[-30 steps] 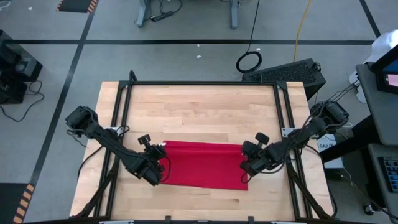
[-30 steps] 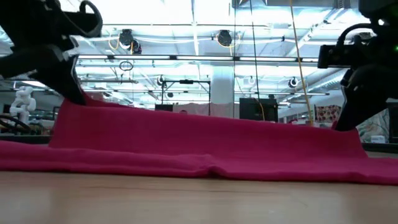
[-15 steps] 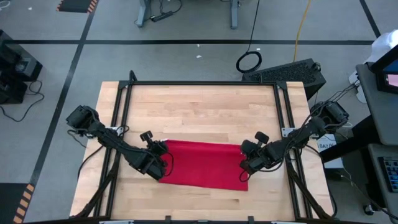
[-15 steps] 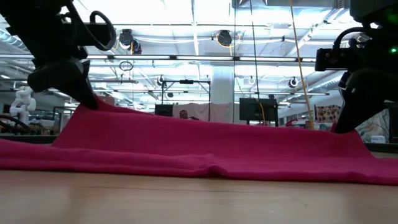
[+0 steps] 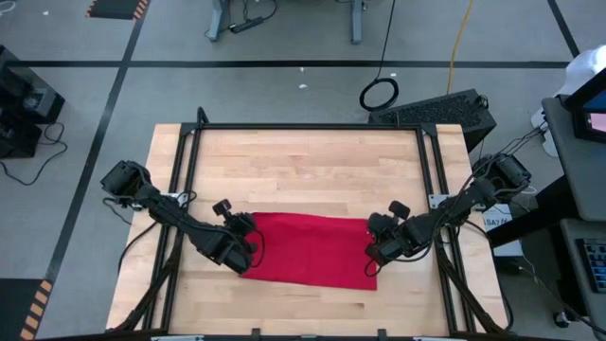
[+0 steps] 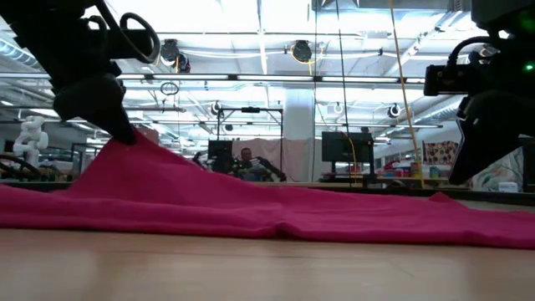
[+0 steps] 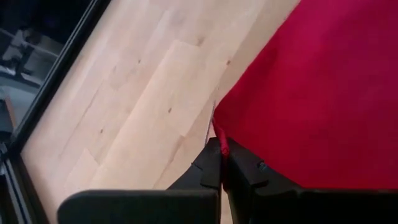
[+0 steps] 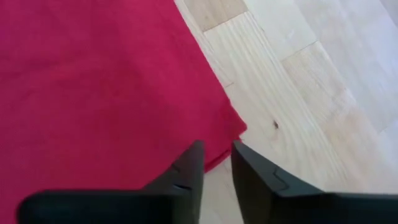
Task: Roll towel
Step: Roll the red towel
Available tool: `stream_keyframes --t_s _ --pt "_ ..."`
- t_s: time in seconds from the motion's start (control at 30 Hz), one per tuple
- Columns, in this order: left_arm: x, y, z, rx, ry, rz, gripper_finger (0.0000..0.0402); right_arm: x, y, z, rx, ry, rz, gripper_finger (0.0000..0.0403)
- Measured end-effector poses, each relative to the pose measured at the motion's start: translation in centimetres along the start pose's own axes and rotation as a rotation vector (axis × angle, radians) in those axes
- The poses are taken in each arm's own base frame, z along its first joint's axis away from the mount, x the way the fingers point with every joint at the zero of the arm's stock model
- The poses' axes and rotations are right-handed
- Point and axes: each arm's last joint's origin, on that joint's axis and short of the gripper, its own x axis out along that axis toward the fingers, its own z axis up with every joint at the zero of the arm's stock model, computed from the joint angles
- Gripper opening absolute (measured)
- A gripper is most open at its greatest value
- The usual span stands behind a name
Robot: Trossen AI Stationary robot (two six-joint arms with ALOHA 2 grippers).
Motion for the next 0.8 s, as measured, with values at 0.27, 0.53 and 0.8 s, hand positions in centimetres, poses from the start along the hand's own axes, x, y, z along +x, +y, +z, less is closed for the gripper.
stream_keyframes --t_s 0.27,0.53,0.8 --pt "0.1 0.1 0.1 -0.047 0.003 0.004 0.0025 -0.5 -0.2 0.0 0.012 0.049 0.004 0.0135" --pt "-1.9 1.6 1.6 -0.131 0.019 -0.091 0.01 -3.8 -1.0 1.7 0.054 0.006 0.075 0.0137" --pt "-2.3 3.8 1.9 -0.117 0.074 -0.043 0.0162 -5.2 -0.5 2.1 0.164 -0.061 0.214 0.0126"
